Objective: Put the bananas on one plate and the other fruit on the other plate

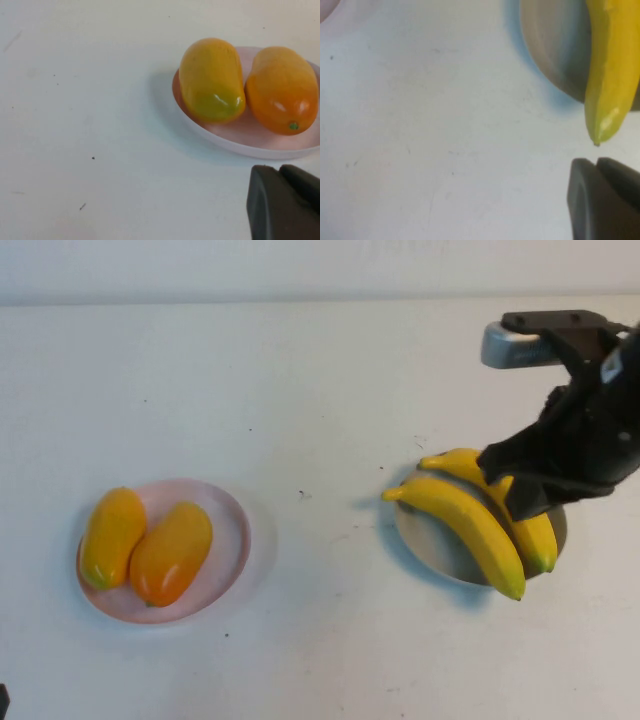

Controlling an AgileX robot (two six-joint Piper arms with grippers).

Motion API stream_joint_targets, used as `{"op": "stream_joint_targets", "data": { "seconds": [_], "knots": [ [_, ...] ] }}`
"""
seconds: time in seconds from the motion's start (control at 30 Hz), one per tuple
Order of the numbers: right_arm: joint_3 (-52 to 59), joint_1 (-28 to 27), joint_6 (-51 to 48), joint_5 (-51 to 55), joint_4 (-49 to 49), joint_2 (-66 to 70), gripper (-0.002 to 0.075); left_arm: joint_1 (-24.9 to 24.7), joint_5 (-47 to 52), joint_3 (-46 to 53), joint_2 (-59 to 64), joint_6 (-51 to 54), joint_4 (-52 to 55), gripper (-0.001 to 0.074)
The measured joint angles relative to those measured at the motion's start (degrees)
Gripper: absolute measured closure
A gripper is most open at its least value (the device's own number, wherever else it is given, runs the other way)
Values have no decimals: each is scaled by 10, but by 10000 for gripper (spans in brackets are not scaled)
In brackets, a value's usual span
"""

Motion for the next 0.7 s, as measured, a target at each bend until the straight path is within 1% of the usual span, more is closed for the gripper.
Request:
{"op": "stream_joint_targets", "data": {
  "seconds": [0.1, 0.23, 0.3, 0.47, 0.57, 0.63, 0.7],
  "knots": [
    [46, 0, -10, 6, 2, -81, 736, 0, 0, 0, 0, 0, 0, 736],
    [76, 0, -35, 9, 0, -162, 739, 0, 0, 0, 0, 0, 0, 736],
    [95, 0, -59, 9, -4, -195, 741, 0, 0, 0, 0, 0, 0, 736],
    [162, 0, -79, 8, -17, -249, 741, 0, 0, 0, 0, 0, 0, 736],
    [223, 0, -83, -37, -25, -279, 741, 0, 0, 0, 0, 0, 0, 736],
    [278, -5, -98, -112, -36, -307, 741, 0, 0, 0, 0, 0, 0, 736],
    [343, -23, -122, -205, -38, -345, 741, 0, 0, 0, 0, 0, 0, 736]
  ]
}}
